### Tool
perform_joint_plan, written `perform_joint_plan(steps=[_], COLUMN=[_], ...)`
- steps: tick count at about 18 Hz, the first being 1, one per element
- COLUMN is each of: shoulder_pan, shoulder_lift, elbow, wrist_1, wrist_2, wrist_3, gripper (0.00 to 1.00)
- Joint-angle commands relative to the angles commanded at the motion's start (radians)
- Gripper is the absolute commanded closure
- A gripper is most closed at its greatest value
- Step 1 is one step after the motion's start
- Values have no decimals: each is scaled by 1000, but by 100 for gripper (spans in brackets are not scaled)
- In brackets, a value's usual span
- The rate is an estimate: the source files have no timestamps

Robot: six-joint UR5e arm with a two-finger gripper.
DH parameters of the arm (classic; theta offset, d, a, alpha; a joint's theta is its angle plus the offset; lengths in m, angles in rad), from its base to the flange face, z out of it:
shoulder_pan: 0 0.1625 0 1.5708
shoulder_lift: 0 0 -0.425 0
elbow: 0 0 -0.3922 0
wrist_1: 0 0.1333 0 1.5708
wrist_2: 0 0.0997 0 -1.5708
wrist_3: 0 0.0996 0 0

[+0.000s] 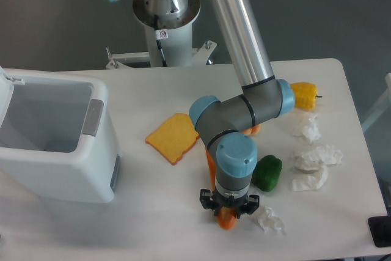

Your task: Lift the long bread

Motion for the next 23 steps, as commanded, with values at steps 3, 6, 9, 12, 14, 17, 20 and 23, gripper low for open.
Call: perform_joint_plan(steps=[3,6,9,12,14,17,20,23], shoulder_pan=[0,0,0,0,0,-5,-14,-21], shoulder_lift=[2,3,11,35,70,95,121,159], elbow=[0,0,3,3,3,3,12,11], wrist_1=[0,0,-2,-3,-5,-8,-9,-14], wrist_2=[0,0,-3,-2,-5,-8,-12,-24], wrist_3=[0,2,5,5,5,5,3,6], gripper=[68,81,80,80,79,79,79,79])
